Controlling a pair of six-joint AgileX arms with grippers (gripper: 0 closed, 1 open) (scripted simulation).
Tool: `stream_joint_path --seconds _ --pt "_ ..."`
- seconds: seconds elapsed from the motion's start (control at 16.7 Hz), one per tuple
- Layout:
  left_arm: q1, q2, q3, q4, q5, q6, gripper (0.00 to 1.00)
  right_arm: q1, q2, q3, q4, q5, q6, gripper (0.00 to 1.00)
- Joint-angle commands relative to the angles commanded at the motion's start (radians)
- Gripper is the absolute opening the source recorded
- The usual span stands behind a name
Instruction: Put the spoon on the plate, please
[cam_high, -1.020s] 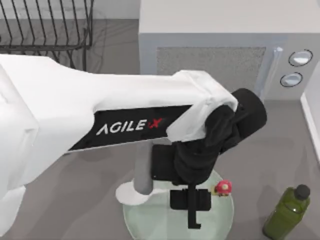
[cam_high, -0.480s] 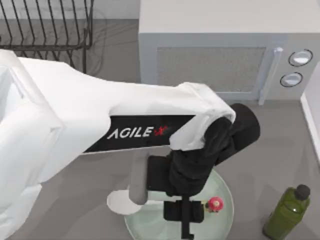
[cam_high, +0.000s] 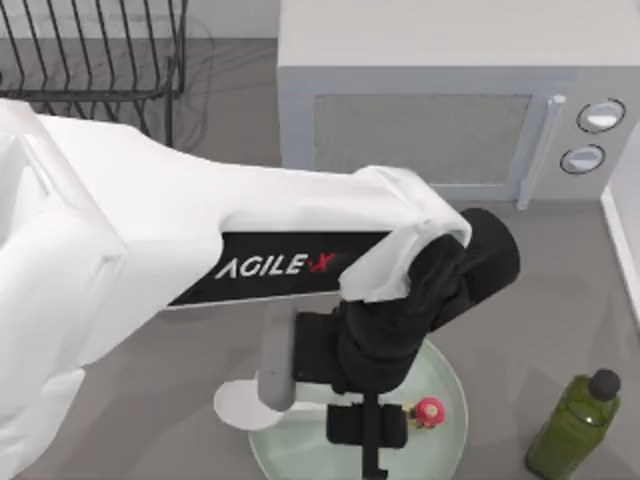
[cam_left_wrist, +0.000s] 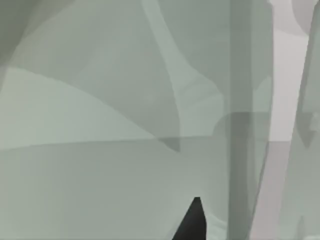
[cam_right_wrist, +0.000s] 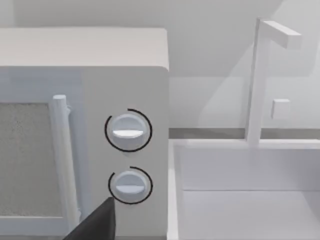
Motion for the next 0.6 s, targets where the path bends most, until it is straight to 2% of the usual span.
stream_joint_path --seconds 0.24,0.6 --pt "0.000 0.000 0.000 0.000 0.000 0.000 0.98 0.000 0.000 0.000 0.000 0.000 0.000 1.00" --pt "0.000 0.000 0.000 0.000 0.000 0.000 1.00 0.000 0.000 0.000 0.000 0.000 0.000 1.00"
